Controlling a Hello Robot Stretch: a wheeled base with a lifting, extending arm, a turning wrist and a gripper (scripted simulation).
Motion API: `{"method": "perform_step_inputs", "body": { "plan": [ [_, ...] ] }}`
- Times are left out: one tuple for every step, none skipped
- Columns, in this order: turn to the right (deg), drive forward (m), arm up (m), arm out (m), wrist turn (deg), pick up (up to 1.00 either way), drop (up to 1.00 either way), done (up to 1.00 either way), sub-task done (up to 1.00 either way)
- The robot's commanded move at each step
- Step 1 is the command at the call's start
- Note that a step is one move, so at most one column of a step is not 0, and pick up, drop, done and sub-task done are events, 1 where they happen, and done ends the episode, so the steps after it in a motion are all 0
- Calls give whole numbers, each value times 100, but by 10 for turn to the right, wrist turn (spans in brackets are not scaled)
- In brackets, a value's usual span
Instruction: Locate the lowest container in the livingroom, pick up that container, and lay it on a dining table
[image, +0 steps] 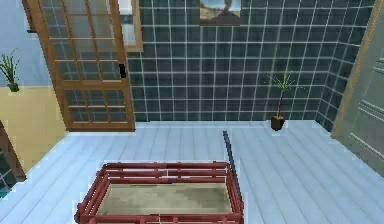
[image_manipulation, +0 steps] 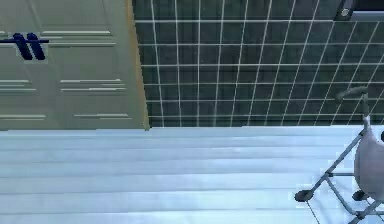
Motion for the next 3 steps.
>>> {"method": "perform_step_inputs", "body": {
  "plan": [
    [240,0,0,0,0,0,0,0,0],
    [0,15,0,0,0,0,0,0,0],
    [300,0,0,0,0,0,0,0,0]
  ]
}}
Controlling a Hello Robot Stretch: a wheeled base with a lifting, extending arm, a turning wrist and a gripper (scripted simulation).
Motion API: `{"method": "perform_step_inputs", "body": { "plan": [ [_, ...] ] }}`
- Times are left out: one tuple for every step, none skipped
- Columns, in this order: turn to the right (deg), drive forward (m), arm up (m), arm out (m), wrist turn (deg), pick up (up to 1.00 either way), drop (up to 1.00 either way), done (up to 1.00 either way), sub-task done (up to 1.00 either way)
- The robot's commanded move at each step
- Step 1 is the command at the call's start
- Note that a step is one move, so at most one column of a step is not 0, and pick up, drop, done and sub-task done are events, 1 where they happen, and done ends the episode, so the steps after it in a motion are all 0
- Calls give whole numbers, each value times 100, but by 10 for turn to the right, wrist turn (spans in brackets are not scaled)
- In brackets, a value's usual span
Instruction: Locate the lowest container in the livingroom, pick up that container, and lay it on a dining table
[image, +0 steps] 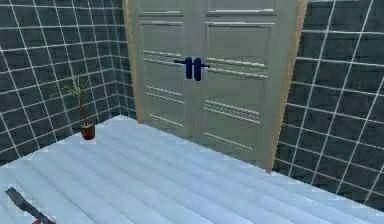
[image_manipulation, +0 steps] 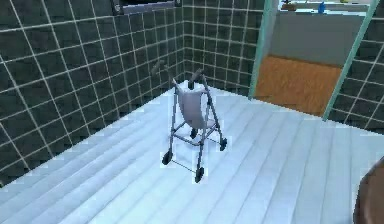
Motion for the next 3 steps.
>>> {"method": "perform_step_inputs", "body": {
  "plan": [
    [0,100,0,0,0,0,0,0,0],
    [120,0,0,0,0,0,0,0,0],
    [0,15,0,0,0,0,0,0,0]
  ]
}}
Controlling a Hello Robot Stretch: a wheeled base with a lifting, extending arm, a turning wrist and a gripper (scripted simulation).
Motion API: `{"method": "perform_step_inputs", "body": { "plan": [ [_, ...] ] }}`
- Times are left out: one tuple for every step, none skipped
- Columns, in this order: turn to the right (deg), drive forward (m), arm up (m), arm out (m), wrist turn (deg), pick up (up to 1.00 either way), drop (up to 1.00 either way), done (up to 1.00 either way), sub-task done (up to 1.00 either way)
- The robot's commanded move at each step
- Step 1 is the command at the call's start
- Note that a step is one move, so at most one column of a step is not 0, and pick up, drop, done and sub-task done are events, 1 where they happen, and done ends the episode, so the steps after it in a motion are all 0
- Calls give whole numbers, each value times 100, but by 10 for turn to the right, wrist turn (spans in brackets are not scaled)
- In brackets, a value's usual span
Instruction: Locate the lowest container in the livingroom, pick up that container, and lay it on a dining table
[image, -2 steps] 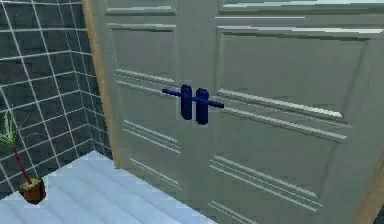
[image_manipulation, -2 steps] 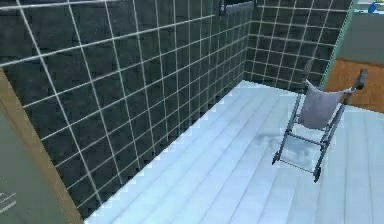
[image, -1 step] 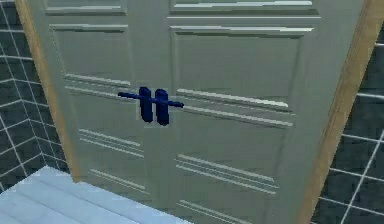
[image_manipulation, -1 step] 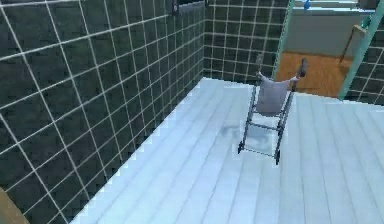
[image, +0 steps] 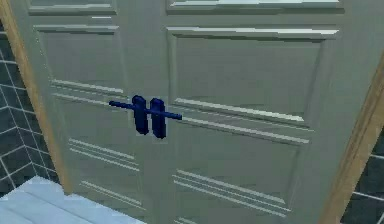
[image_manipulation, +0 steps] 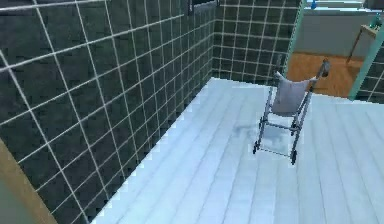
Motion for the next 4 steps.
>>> {"method": "perform_step_inputs", "body": {
  "plan": [
    [-450,0,0,0,0,0,0,0,0],
    [-180,0,0,0,0,0,0,0,0],
    [0,40,0,0,0,0,0,0,0],
    [-450,0,0,0,0,0,0,0,0]
  ]
}}
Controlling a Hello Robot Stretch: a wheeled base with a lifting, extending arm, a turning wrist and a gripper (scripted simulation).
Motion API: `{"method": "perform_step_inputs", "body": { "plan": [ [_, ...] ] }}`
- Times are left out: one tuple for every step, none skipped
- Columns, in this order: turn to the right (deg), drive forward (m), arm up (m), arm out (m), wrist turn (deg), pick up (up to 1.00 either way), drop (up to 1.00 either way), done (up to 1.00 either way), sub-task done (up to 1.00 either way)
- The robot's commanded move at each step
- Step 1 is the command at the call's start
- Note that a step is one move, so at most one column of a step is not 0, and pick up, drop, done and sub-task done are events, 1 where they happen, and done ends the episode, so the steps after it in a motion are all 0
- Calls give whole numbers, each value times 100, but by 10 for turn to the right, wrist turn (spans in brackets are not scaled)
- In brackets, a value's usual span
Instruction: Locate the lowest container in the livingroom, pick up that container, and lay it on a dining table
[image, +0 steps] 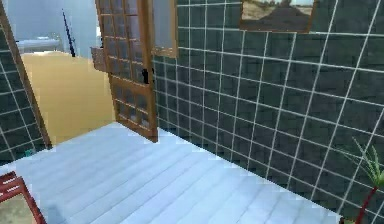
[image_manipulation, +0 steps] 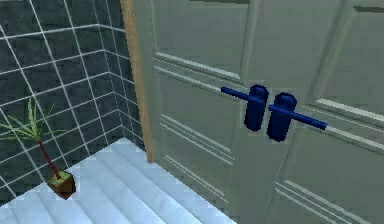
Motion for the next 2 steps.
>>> {"method": "perform_step_inputs", "body": {
  "plan": [
    [-60,0,0,0,0,0,0,0,0],
    [0,75,0,0,0,0,0,0,0]
  ]
}}
